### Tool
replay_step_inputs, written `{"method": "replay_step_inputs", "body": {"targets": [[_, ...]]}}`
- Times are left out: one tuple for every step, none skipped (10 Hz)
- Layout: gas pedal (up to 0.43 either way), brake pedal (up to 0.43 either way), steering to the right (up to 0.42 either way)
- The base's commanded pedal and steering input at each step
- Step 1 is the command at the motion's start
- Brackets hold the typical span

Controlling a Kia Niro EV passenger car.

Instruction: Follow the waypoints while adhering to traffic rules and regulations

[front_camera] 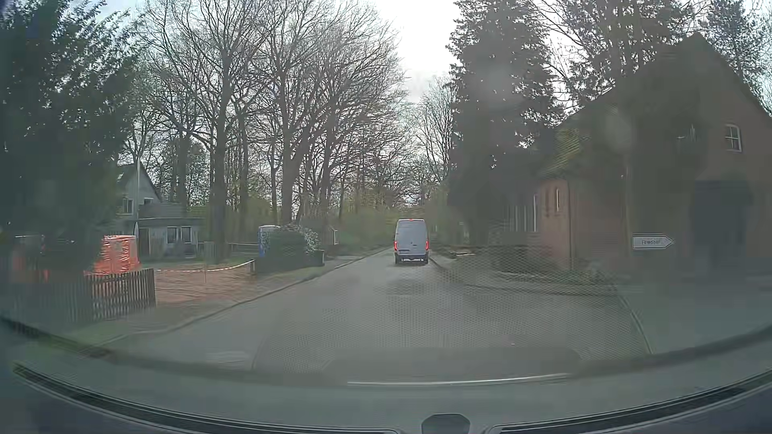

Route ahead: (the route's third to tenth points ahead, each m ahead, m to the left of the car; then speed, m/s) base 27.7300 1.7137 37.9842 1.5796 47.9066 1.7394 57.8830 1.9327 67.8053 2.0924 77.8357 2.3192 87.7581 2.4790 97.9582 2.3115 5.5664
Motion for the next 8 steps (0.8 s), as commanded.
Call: {"method": "replay_step_inputs", "body": {"targets": [[0.118,0.000,-0.006],[0.118,0.000,-0.008],[0.130,0.000,-0.010],[0.130,0.000,-0.010],[0.130,0.000,-0.010],[0.130,0.006,-0.014],[0.138,0.000,-0.020],[0.138,0.000,-0.028]]}}
